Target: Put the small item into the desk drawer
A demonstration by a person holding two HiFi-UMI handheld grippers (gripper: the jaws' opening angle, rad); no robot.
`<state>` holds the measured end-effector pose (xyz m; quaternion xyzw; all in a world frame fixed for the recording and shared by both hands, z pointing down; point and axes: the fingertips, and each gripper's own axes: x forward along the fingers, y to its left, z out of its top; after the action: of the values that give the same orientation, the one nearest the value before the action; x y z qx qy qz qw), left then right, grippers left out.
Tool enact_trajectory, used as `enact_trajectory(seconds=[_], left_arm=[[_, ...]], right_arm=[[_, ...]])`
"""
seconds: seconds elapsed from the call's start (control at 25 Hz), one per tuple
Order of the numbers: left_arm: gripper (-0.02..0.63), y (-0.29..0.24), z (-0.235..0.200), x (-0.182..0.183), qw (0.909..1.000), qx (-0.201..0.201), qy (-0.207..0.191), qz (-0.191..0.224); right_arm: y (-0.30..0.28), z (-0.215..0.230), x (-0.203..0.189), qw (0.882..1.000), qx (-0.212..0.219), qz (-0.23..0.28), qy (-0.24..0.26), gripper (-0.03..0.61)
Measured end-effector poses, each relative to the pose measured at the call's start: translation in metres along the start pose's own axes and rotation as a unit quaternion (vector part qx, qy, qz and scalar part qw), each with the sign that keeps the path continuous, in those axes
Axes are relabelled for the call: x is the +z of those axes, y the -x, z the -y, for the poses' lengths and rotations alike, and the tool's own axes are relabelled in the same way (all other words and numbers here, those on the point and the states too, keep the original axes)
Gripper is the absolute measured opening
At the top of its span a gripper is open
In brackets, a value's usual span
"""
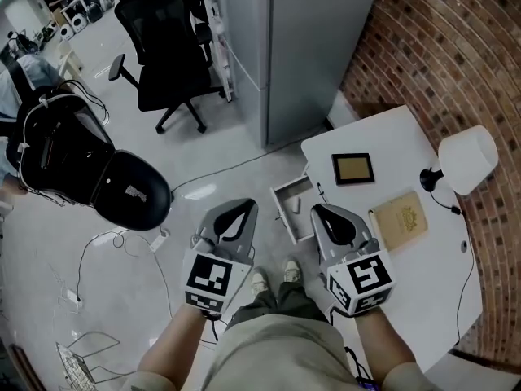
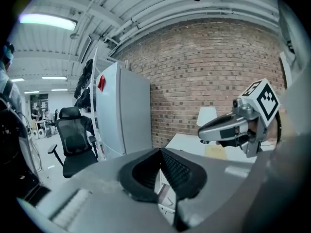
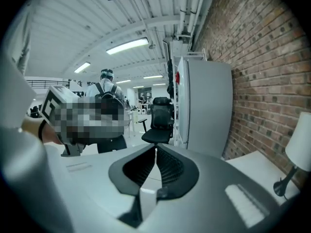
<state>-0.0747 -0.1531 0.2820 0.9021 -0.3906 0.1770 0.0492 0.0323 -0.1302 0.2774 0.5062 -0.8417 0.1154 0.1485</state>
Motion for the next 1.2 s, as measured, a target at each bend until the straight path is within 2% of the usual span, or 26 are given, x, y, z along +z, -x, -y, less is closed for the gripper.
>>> enact_trajectory(seconds=[0.2,0.4,0.64,1.08,1.2], left_arm=[[0.003,0.027,0.011,0.044,0.9986,-0.001,-0.033,0.04],[0.003,0.012,0.017,0.088,0.9975,0.012,-0.015,0.068],[0.002,0.057,0.018,0.098,0.9959,0.013,-0.02,0.087],[0.002,0.063,0.022,0.109,0.9946,0.017,-0.028,0.098],[0.003,0.064,0.019,0.105,0.9959,0.022,-0.021,0.085]], right_arm=[[0.024,-0.006,0.051,0.998,0.002,0.05,0.023,0.012],[0.037,0.025,0.09,0.996,0.006,0.089,0.028,0.011],[0.068,-0.012,0.119,0.99,0.012,0.13,0.049,0.003],[0.063,-0.02,0.12,0.99,0.036,0.125,0.061,0.003],[0.06,-0.018,0.119,0.99,0.039,0.12,0.057,0.003]])
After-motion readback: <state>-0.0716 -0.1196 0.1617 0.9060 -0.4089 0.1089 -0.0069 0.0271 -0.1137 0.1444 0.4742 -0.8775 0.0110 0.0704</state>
